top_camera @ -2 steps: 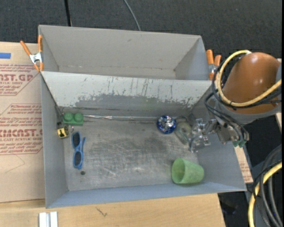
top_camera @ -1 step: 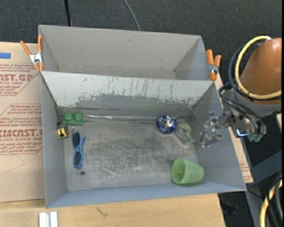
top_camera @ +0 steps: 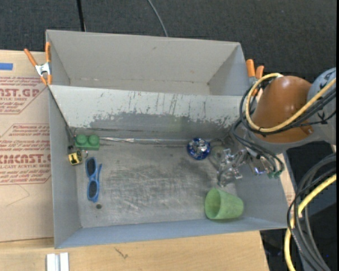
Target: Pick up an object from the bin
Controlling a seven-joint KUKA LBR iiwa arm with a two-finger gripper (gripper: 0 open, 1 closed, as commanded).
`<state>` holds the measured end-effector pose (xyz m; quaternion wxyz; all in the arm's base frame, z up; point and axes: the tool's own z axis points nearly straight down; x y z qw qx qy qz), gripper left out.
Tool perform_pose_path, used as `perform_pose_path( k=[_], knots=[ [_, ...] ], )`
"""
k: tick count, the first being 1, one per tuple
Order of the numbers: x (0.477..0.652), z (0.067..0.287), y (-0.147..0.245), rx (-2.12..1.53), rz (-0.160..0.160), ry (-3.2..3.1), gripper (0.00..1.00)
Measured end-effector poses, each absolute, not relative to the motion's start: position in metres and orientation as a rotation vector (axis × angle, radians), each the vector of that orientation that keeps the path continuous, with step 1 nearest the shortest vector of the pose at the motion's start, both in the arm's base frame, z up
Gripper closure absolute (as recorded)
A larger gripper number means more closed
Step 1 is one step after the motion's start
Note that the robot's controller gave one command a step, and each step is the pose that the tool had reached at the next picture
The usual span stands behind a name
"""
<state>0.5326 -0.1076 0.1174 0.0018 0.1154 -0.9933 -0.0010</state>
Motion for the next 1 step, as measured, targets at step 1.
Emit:
perform_pose_path(
  k=[1],
  knots=[
    [0.5386, 0.1255, -0.1072, 0.361, 0.003, -3.144, 0.00]
  ],
)
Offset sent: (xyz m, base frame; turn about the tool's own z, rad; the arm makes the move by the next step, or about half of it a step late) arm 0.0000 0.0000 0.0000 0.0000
